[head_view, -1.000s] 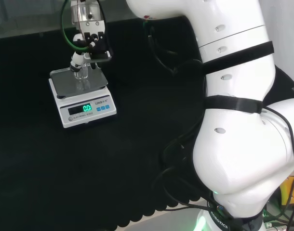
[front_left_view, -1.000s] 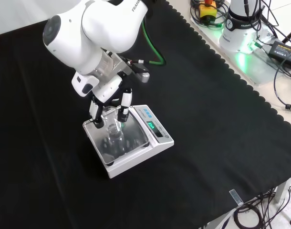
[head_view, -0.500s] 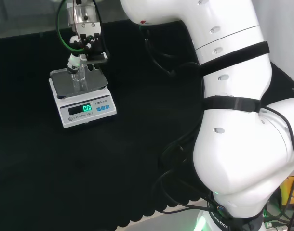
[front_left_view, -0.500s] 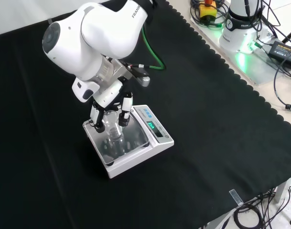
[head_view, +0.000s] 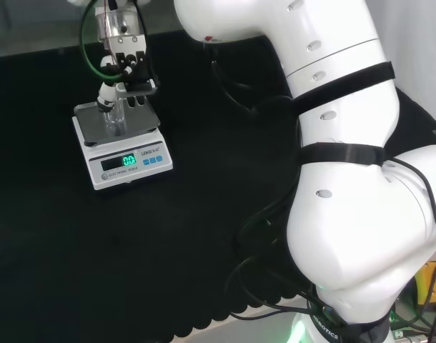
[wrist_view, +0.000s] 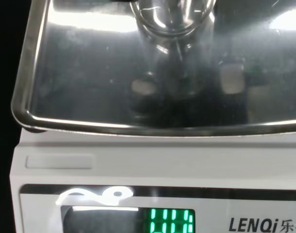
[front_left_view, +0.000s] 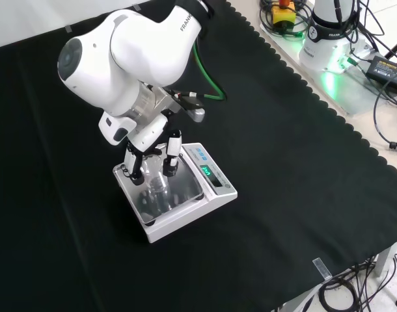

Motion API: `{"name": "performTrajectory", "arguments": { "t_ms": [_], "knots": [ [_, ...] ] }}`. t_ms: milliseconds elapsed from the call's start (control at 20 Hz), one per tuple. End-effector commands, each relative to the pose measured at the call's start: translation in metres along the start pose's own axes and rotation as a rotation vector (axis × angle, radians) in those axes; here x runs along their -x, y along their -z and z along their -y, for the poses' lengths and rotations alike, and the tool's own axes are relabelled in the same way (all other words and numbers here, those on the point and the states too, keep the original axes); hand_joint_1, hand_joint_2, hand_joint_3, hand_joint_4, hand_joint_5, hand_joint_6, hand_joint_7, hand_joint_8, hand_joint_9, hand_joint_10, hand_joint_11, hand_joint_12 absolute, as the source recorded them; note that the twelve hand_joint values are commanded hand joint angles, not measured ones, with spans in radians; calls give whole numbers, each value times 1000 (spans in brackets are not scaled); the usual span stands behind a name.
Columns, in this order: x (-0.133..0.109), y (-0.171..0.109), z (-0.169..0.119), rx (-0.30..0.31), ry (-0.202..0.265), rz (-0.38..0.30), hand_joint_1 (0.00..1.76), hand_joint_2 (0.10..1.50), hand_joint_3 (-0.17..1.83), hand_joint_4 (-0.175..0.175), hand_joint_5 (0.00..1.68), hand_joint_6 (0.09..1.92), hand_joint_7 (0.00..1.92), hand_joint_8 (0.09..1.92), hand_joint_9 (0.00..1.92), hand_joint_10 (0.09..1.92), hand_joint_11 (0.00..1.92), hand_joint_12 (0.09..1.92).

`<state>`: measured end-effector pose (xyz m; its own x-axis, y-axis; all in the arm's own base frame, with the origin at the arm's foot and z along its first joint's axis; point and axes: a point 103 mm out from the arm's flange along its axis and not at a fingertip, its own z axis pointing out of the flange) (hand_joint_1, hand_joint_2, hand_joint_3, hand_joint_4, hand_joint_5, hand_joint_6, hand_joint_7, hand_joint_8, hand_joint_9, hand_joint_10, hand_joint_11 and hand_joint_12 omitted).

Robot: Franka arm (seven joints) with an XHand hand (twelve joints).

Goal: Put the beaker on the electronic balance.

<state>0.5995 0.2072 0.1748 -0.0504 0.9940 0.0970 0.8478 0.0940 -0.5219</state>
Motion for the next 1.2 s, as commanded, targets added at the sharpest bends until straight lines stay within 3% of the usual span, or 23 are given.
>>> {"name": "performTrajectory", "arguments": {
  "t_ms": [50, 350, 500, 700, 950, 1200],
  "knots": [
    [-8, -9, -7, -11, -12, -5, 1139, 1141, -10, -175, 930, 1084, 1052, 1005, 1391, 603, 1621, 567],
    [-11, -13, -11, -19, -20, -8, 1139, 1140, -10, -175, 931, 1084, 1051, 1004, 1387, 604, 1629, 572],
    [-11, -14, -12, -19, -17, -10, 1120, 1138, -10, -134, 937, 1077, 1043, 999, 1383, 601, 1616, 584],
    [-11, -14, -12, -12, -15, -10, 998, 1107, -139, -171, 819, 974, 1007, 994, 1405, 526, 1550, 660],
    [-10, -11, -8, 1, -20, -15, 916, 1063, -175, -175, 717, 996, 940, 1009, 1327, 514, 1463, 737],
    [-9, -9, -7, 9, -19, -21, 781, 985, -175, -171, 493, 1027, 794, 1018, 1140, 613, 1286, 888]
  ]
}}
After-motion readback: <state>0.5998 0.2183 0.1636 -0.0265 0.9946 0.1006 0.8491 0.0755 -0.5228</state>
